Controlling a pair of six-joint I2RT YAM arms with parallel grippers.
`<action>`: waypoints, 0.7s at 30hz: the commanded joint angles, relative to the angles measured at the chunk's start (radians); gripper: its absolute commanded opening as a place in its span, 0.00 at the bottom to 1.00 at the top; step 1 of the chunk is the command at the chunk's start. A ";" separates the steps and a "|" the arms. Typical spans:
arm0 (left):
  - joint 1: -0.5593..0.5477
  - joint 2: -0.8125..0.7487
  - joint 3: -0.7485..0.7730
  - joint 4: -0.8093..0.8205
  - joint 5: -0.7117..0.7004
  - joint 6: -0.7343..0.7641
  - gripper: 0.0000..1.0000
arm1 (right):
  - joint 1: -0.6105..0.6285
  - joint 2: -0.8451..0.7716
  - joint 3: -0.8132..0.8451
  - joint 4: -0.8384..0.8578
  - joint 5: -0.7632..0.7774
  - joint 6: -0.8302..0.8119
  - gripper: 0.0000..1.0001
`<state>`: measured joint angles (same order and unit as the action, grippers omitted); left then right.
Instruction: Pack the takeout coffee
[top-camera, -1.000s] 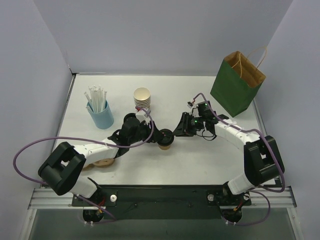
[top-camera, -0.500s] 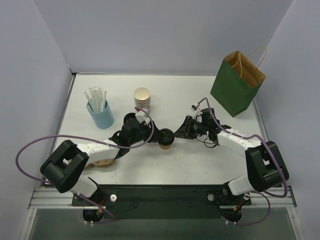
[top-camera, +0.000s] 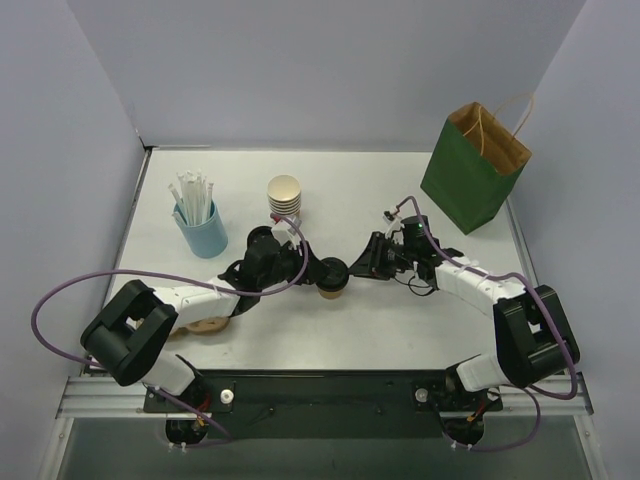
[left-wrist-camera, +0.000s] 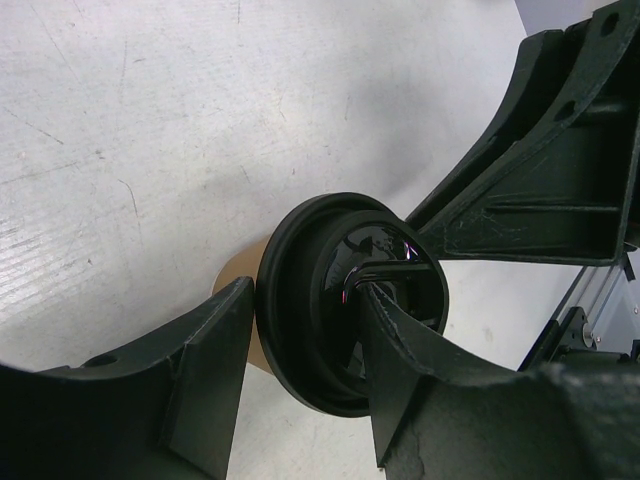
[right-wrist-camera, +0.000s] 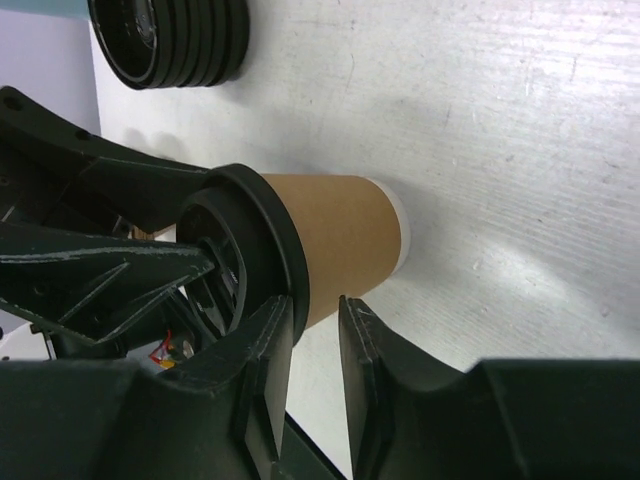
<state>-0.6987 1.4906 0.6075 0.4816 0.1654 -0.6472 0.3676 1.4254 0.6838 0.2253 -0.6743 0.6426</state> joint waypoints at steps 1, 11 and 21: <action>-0.004 0.060 -0.012 -0.265 -0.043 0.049 0.55 | -0.002 -0.045 0.028 -0.123 -0.027 -0.032 0.27; -0.010 0.092 -0.041 -0.210 -0.040 0.024 0.55 | 0.014 -0.043 -0.003 -0.026 -0.143 0.014 0.29; -0.010 0.089 -0.064 -0.201 -0.049 0.023 0.55 | 0.008 0.027 -0.056 -0.059 0.019 -0.014 0.23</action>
<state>-0.6998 1.5177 0.6186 0.5003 0.1680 -0.6739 0.3740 1.4204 0.6743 0.1734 -0.7498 0.6506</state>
